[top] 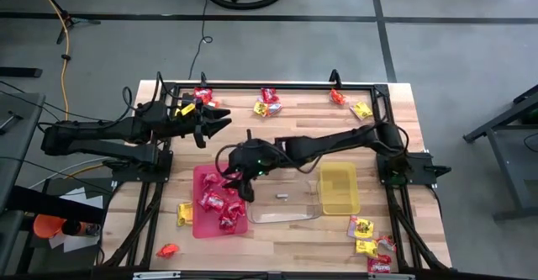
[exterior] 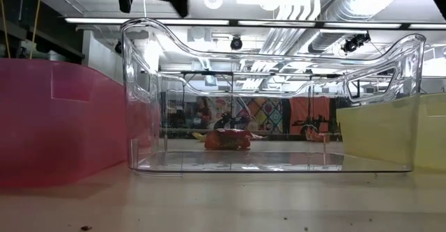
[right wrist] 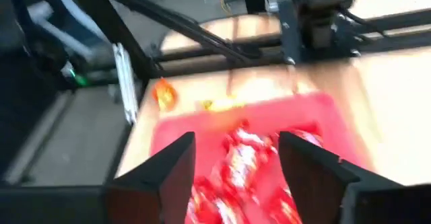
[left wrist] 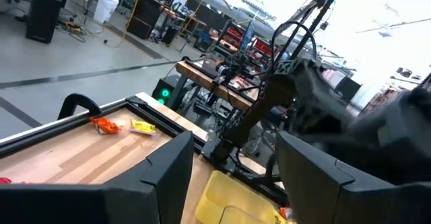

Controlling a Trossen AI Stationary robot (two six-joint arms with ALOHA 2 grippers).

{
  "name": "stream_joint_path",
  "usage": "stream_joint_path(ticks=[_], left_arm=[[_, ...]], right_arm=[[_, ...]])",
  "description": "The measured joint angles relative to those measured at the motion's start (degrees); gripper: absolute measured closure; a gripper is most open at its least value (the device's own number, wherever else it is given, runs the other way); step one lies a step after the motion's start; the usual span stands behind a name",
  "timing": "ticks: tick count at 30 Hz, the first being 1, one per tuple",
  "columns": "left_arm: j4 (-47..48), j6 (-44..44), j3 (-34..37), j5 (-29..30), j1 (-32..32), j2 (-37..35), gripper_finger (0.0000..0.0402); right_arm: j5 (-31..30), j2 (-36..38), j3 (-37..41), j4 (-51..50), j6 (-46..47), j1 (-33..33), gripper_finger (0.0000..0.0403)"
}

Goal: Sort candy
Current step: Put the red candy into the red bin

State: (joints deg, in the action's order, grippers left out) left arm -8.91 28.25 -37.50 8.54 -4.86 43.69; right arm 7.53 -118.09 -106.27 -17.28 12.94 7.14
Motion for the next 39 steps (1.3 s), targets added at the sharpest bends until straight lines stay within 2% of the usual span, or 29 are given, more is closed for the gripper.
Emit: stream_joint_path(ticks=[5, 10, 13, 16, 19, 20, 22, 25, 28, 30, 33, 35, 39], left_arm=[[0.2, 0.0, 0.0, 0.0, 0.0, 0.0, 0.0204], [0.9, 0.0, 0.0, 0.0, 0.0, 0.0, 0.0204], [1.7, 0.1, 0.0, 0.0, 0.0, 0.0, 0.0204], [1.8, 1.8, 0.0, 0.5, 0.0, 0.6, 0.0204], [4.0, 12.4, -0.4, 7.1, -0.4, 2.1, 0.0204], [6.9, 16.1, -1.6, 8.9, -1.7, 2.9, 0.0204], [16.6, 17.4, -5.9, 9.3, -6.0, 4.5, 0.0204], [33.9, 10.9, -15.7, 8.5, -14.4, 8.4, 0.0204], [47.6, 3.2, -22.6, 10.9, -24.0, 14.5, 0.0204], [51.2, 0.9, -24.3, 11.2, -30.5, 18.7, 0.0204], [52.0, 0.6, -23.9, 7.1, -39.3, 25.2, 0.0204], [52.9, 0.5, -23.1, 4.1, -43.5, 30.3, 0.0204], [51.3, 0.6, -23.1, 2.3, -48.7, 40.2, 0.0204]], right_arm=[[-1.7, 3.5, -4.1, -17.2, -5.8, -2.1, 0.0172], [-8.1, 9.7, -0.1, -29.5, -8.1, -3.3, 0.0171], [-11.4, 15.4, 7.6, -30.1, -6.5, -3.6, 0.0171], [-13.7, 22.9, 18.3, -26.5, -1.4, -3.6, 0.0171], [-15.3, 31.0, 30.5, -21.2, 7.5, -3.1, 0.0171], [-15.5, 33.5, 34.4, -19.0, 11.0, -2.8, 0.0171], [-15.7, 37.8, 41.0, -14.4, 17.1, -2.0, 0.0171], [-15.7, 42.6, 48.4, -8.0, 24.3, -0.7, 0.0171], [-15.7, 45.1, 52.9, -3.8, 29.0, -0.1, 0.0171], [-15.8, 45.5, 54.5, -1.9, 31.2, 0.1, 0.0171], [-15.8, 45.4, 55.0, -1.3, 32.9, 0.4, 0.0171], [-15.9, 45.1, 55.0, -0.7, 33.4, 0.4, 0.0171], [-16.1, 45.1, 55.0, 0.5, 34.8, 1.1, 0.0171]])
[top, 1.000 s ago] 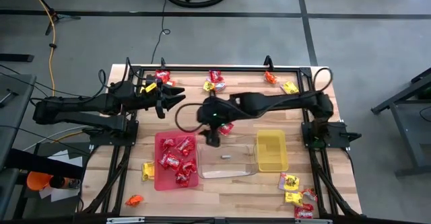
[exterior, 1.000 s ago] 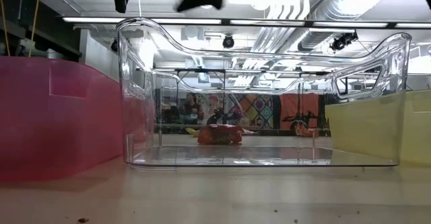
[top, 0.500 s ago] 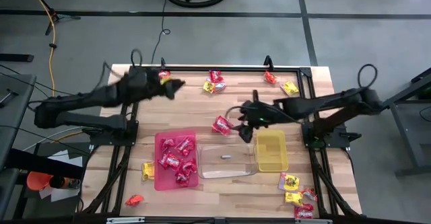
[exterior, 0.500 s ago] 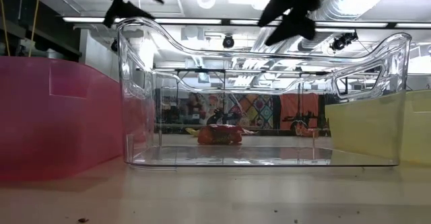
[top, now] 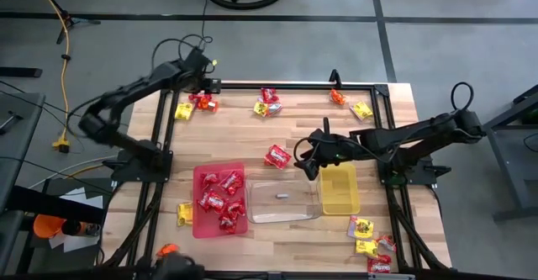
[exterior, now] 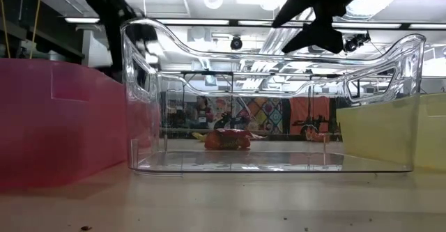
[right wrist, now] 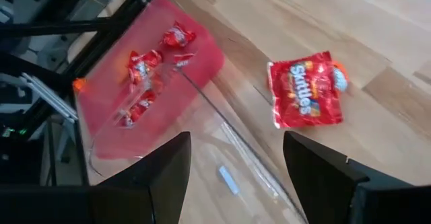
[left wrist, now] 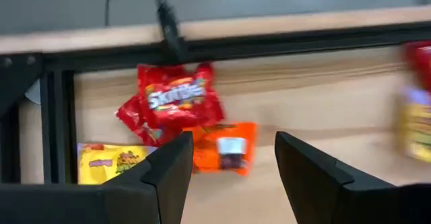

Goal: Sort candy
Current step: Put the red candy into the red bin

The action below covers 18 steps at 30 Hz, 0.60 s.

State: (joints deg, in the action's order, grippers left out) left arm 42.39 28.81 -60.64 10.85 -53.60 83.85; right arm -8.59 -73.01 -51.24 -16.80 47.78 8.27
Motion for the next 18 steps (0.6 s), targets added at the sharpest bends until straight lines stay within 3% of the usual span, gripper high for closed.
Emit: stream_joint_path(ticks=[6, 18], left_arm=[[-0.6, 1.2, 0.0, -0.1, -3.9, 9.7, 0.0204], [-3.7, 4.6, -0.1, -0.7, -6.3, 16.2, 0.0204]], right_arm=[[-0.4, 0.0, 0.0, 1.2, 2.7, 1.4, 0.0171], [-6.5, 0.0, 0.0, 1.3, 4.9, 3.1, 0.0171]])
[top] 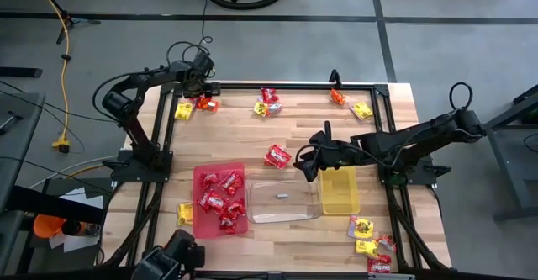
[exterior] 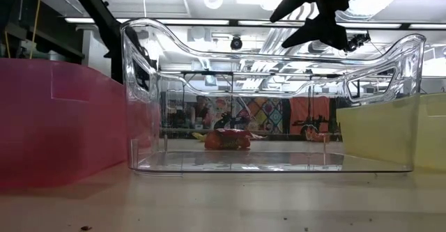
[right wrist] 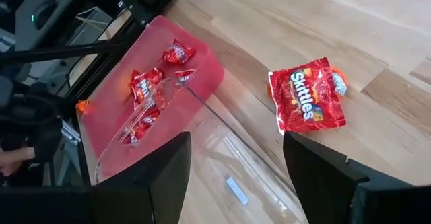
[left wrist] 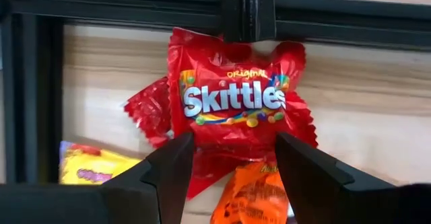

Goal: Sort candy
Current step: Put the red candy into the red bin

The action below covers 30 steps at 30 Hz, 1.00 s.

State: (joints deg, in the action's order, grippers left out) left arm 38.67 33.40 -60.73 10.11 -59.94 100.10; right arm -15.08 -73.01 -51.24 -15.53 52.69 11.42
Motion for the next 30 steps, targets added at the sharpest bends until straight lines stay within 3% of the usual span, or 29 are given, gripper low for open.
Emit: stream_joint_path(ticks=[6, 14, 23, 27, 30], left_arm=[[-1.2, 0.0, 0.0, -0.6, -0.4, 1.6, 0.0224], [-2.7, -4.7, 0.0, -1.2, -0.4, -3.2, 0.0386], [-2.0, -11.7, 0.0, -3.8, 2.7, -21.5, 0.0399], [-0.2, -12.1, 0.0, -7.0, 9.8, -30.9, 0.0401], [2.1, -11.1, 0.0, -6.8, 18.9, -37.4, 0.0401]], right_arm=[[-0.2, 0.0, 0.0, 0.2, 0.6, 0.0, 0.0171], [-1.0, 0.0, 0.0, 0.2, 1.3, 0.0, 0.0171], [-2.2, 0.0, 0.0, 0.4, -1.7, 0.0, 0.0171], [-4.2, 0.0, 0.0, 0.4, -2.0, 0.0, 0.0171], [-4.4, 0.0, 0.0, 0.4, -2.6, 0.0, 0.0171]])
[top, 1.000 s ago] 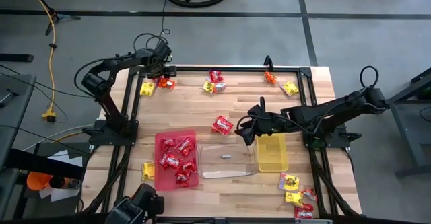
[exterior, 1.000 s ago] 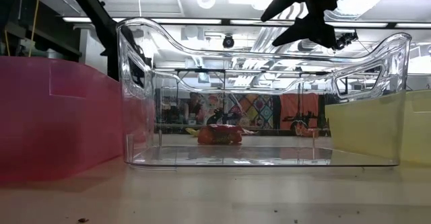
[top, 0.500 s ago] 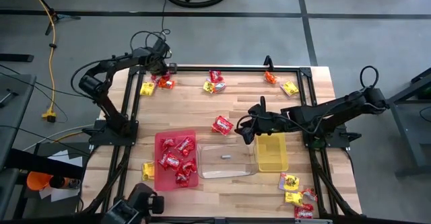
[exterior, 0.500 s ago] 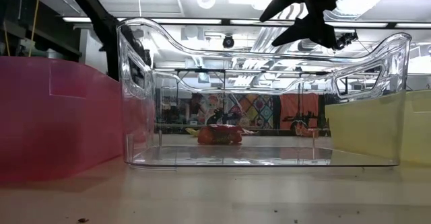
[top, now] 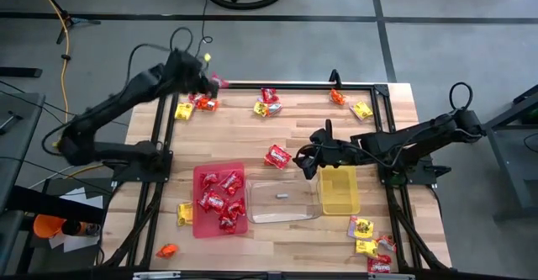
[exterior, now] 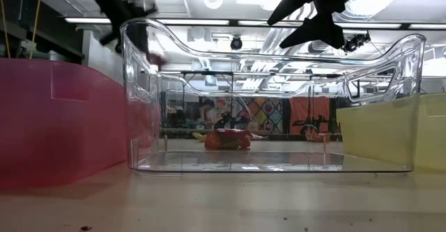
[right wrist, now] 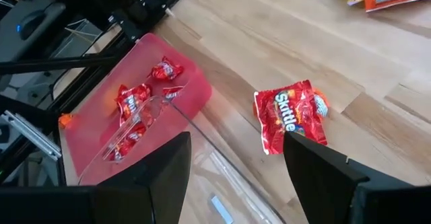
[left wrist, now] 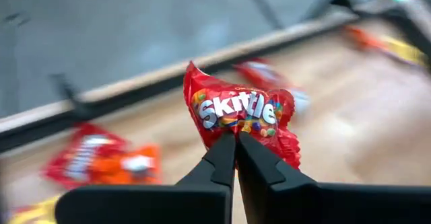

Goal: Sort candy
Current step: Put the red candy into the red bin

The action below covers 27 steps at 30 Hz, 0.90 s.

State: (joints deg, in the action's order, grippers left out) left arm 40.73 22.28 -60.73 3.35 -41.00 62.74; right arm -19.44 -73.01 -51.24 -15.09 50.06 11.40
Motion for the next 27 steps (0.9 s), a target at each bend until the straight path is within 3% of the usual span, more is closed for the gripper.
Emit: stream_joint_path(ticks=[9, 15, 21, 27], left_arm=[[10.2, 17.4, 0.0, 15.7, 38.7, -10.6, 0.0401], [18.9, 27.0, 0.0, 18.8, 60.3, -9.9, 0.0401], [23.4, 32.9, 0.0, 18.8, 72.6, -4.2, 0.0401], [22.1, 31.0, 0.0, 19.6, 76.0, 3.8, 0.0401]], right_arm=[[1.6, 0.0, 0.0, 0.0, 0.0, 1.4, 0.0171], [1.6, 0.0, 0.0, 0.0, 0.5, 1.6, 0.0171], [1.6, 0.0, 0.0, 0.0, 0.5, 1.4, 0.0171], [1.0, 0.0, 0.0, 0.0, 1.0, 1.4, 0.0171]])
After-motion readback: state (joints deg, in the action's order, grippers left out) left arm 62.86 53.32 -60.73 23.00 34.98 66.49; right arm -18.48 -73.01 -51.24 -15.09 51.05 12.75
